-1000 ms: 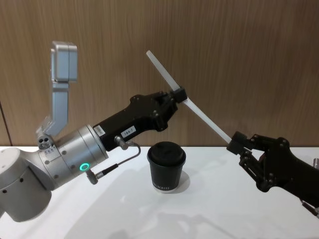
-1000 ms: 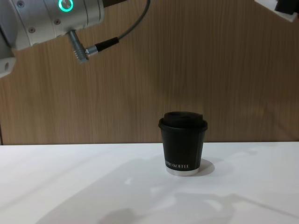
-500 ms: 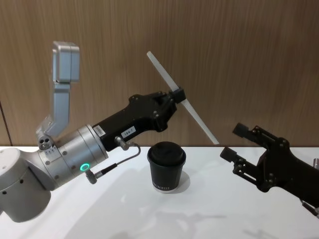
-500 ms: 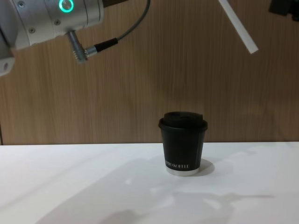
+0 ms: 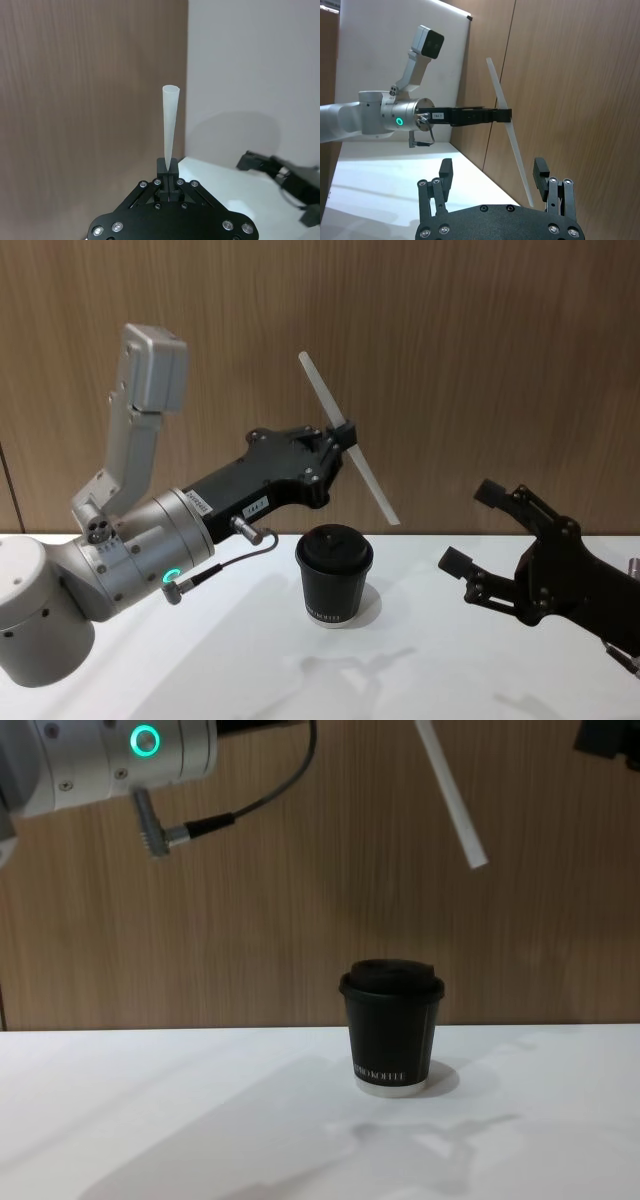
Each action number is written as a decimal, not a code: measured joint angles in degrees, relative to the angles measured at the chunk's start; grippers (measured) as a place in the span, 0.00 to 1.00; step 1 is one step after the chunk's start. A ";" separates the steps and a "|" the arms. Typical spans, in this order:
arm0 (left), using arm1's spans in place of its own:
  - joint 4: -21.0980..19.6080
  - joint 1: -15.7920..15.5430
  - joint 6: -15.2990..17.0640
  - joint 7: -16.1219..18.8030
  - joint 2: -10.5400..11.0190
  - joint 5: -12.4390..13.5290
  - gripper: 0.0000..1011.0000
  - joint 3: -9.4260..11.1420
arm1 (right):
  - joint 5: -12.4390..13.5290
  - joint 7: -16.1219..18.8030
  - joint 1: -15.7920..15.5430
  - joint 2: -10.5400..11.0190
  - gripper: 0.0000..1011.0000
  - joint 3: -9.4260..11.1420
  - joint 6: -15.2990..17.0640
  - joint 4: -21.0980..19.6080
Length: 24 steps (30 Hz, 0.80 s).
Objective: Pick up the straw with one hand, pass it to the other hand, and insert it into the cup.
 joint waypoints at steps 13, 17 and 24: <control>-1.70 -1.82 6.77 7.56 1.81 8.10 0.00 2.07 | 0.00 0.00 0.00 0.00 0.99 0.00 0.00 0.00; -1.71 -2.70 10.40 9.71 1.94 9.82 0.00 2.58 | 0.00 0.00 0.00 0.00 0.99 0.00 0.00 0.00; -0.65 -4.61 16.09 12.33 1.71 11.85 0.00 3.12 | 0.00 0.00 0.00 0.00 0.99 0.00 0.00 0.00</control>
